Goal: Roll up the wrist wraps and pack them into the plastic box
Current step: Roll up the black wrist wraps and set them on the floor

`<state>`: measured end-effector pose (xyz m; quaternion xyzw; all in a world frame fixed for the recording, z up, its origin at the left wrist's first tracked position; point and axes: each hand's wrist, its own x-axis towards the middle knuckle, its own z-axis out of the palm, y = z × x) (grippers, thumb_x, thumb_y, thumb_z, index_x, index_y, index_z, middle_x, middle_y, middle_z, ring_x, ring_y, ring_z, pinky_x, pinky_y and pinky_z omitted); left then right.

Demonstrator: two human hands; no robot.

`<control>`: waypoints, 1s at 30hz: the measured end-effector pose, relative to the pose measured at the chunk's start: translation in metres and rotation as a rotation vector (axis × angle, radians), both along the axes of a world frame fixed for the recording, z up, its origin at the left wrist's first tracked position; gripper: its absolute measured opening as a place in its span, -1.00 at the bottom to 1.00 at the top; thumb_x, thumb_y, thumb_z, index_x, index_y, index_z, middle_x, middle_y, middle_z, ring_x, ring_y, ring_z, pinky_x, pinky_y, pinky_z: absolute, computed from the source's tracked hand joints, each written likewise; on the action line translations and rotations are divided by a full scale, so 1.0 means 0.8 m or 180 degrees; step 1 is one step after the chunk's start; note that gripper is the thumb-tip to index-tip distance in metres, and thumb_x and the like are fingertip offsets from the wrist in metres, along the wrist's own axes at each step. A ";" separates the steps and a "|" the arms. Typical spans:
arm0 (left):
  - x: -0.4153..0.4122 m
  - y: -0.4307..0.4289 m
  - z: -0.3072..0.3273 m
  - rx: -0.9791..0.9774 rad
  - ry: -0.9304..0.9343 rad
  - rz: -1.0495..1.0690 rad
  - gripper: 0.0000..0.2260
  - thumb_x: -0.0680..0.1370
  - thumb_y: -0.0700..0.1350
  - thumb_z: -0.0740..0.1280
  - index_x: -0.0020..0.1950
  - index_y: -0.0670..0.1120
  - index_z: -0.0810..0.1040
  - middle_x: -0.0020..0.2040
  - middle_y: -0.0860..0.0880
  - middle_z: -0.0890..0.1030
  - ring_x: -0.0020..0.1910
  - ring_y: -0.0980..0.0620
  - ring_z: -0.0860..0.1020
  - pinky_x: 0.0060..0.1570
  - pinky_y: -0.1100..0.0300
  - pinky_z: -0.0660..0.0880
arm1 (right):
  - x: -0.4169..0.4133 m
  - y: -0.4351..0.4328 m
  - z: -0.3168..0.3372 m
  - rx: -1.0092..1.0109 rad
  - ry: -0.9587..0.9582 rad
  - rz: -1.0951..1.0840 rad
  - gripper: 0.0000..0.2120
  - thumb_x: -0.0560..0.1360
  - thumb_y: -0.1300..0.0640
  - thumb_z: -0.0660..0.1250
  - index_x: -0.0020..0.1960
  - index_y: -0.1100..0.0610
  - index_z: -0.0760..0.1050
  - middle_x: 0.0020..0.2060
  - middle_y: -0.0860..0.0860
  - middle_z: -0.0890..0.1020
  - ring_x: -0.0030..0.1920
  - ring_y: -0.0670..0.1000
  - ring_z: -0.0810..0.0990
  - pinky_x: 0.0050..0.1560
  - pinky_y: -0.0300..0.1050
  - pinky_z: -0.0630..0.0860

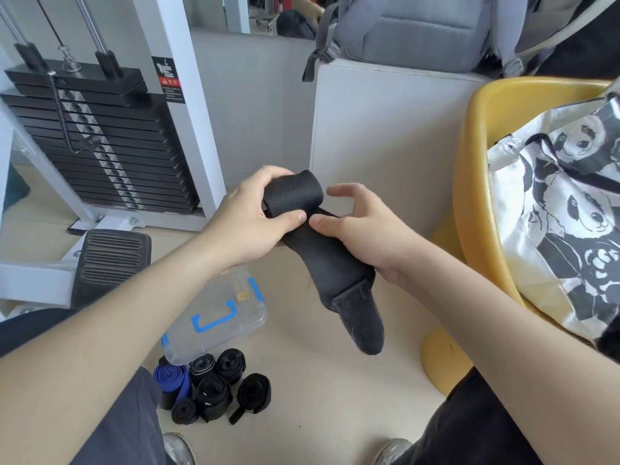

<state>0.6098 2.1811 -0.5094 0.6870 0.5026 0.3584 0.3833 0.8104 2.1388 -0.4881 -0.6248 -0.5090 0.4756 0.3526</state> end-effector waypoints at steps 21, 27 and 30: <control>0.001 -0.002 0.025 -0.1368 -0.1307 -0.1107 -0.54 0.70 0.13 0.11 0.45 0.07 0.66 0.38 -0.22 0.67 0.31 -0.27 0.59 0.49 -0.33 0.41 | 0.040 -0.005 0.028 0.1061 0.0038 0.1327 -0.69 0.63 0.45 0.40 0.16 0.09 0.75 -0.03 0.10 0.81 -0.04 0.03 0.73 0.05 0.04 0.70; 0.014 -0.011 0.020 -0.1314 -0.1285 -0.1547 -0.35 0.67 0.45 -0.04 0.22 0.08 0.69 -0.11 -0.10 0.45 -0.21 -0.01 0.35 -0.26 0.08 0.23 | 0.028 0.006 0.010 0.2086 -0.1058 0.0274 -0.65 0.58 0.10 0.52 -0.35 0.09 0.55 -0.44 0.22 0.48 -0.36 0.13 0.32 -0.34 0.00 0.38; 0.015 -0.010 0.015 -0.1146 -0.1040 -0.1491 -0.20 0.52 0.63 0.04 0.22 -0.02 0.61 -0.06 -0.12 0.43 -0.16 -0.05 0.36 -0.20 0.04 0.26 | 0.020 0.012 0.002 0.2014 -0.1162 0.0071 -0.82 0.55 0.11 0.47 -0.12 0.23 0.66 -0.25 0.29 0.63 -0.24 0.03 0.53 -0.15 0.22 0.58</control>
